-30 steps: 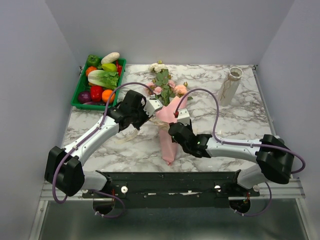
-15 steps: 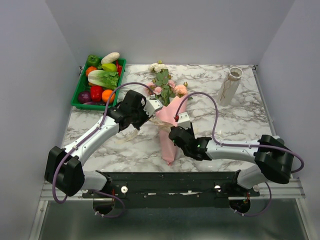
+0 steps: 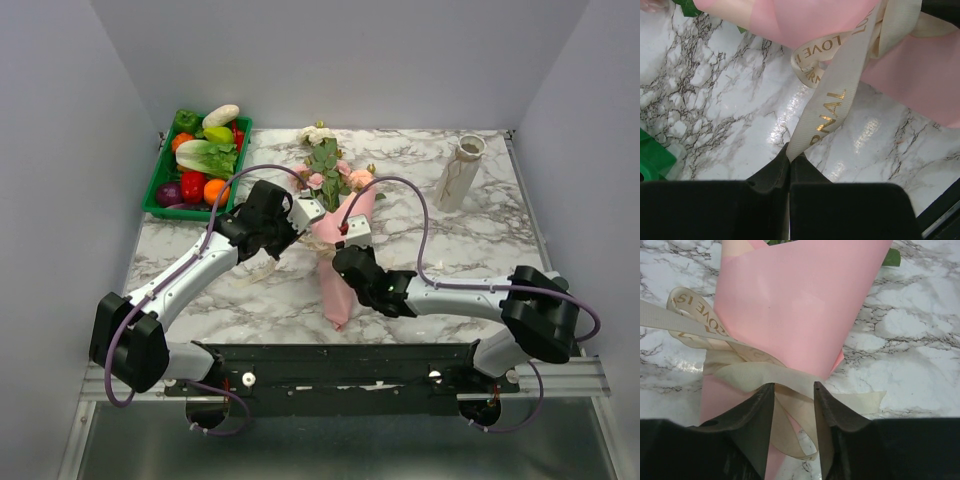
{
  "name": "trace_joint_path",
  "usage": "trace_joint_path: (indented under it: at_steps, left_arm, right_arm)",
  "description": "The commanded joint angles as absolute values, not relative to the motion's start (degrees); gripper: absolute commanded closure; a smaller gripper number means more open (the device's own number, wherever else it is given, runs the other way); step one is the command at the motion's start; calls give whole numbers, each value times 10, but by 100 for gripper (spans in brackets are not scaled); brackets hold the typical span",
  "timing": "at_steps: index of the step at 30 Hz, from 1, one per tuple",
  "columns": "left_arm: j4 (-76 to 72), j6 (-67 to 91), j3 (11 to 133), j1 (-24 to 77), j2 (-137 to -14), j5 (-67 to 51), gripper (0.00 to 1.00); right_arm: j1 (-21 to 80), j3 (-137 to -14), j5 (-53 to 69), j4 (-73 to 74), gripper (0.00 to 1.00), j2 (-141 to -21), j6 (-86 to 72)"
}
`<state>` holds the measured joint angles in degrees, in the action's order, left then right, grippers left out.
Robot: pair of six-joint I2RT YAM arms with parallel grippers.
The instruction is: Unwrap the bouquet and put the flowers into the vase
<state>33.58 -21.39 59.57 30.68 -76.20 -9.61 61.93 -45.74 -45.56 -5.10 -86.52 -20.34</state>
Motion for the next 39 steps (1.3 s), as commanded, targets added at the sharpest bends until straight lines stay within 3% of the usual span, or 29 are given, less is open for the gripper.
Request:
trace_joint_path:
  at_steps: [1, 5, 8, 12, 25, 34, 39]
  left_arm:
    - [341, -212, 601, 303, -766, -84, 93]
    - [343, -214, 603, 303, -768, -82, 93]
    - [344, -214, 602, 303, -770, -79, 93]
    - [350, -214, 606, 303, -767, -78, 93]
    - [380, -210, 627, 250, -739, -112, 93]
    - [396, -219, 628, 162, -697, -98, 94]
    - [396, -221, 621, 95, -679, -54, 94]
  right_arm:
    - [624, -469, -440, -98, 59, -881, -171]
    - [623, -454, -410, -117, 65, -876, -162]
    - [624, -443, -403, -132, 75, -869, -154]
    - [624, -439, -419, -127, 99, -851, -157]
    - [605, -401, -526, -36, 99, -682, -236]
    - [543, -425, -651, 281, 99, -544, -469]
    - [439, -468, -659, 466, 99, -498, -556]
